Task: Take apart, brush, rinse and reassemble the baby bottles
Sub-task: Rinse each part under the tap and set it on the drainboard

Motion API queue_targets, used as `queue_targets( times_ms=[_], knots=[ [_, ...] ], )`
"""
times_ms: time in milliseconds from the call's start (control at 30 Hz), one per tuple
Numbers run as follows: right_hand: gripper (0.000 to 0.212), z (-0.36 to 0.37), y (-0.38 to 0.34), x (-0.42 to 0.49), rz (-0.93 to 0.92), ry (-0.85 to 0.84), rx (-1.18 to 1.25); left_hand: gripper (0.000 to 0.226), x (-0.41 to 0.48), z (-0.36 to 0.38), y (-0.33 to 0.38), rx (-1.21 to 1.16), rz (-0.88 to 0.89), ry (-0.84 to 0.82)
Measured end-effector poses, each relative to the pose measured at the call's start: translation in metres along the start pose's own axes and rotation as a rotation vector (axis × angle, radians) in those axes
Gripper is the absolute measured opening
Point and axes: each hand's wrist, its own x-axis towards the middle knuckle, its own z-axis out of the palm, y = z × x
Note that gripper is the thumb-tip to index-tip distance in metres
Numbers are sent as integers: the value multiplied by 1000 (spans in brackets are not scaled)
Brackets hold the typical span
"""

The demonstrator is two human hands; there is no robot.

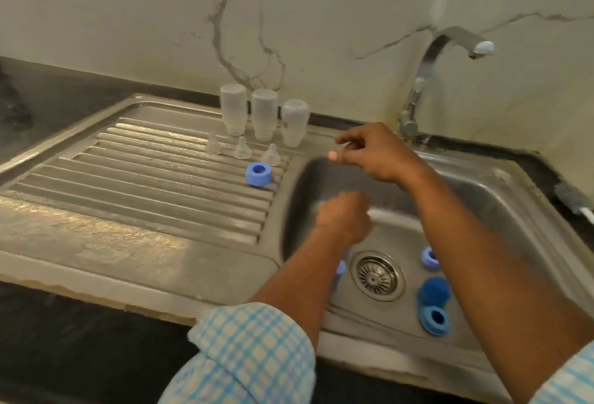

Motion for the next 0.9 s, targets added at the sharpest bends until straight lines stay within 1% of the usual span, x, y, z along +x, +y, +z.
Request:
queue_targets(
  times_ms=[100,133,267,333,533,700,767,800,833,900],
  knots=[
    [44,-33,59,-25,130,43,-73,31,4,7,2,35,11,36],
    [45,-42,81,-33,181,51,-100,32,4,9,6,60,13,19],
    [47,-53,149,-54,386,-46,-307,34,8,10,4,89,16,22],
    [46,-49,174,-56,462,-96,-370,34,9,12,3,115,23,15],
    [49,-13,220,-47,549,-300,-546,33,12,16,3,99,24,7],
    [49,12,239,-45,559,-337,-646,33,16,16,1,86,11,14],
    [39,14,239,-42,548,-270,-602,33,19,17,1,81,8,28],
    [37,12,238,-39,545,-212,-512,33,20,16,2,75,7,36],
    [39,9,237,-34,539,-153,-375,32,22,16,4,68,6,41],
    [49,0,227,-23,521,-12,-25,33,29,17,8,42,0,52]
  ],
)
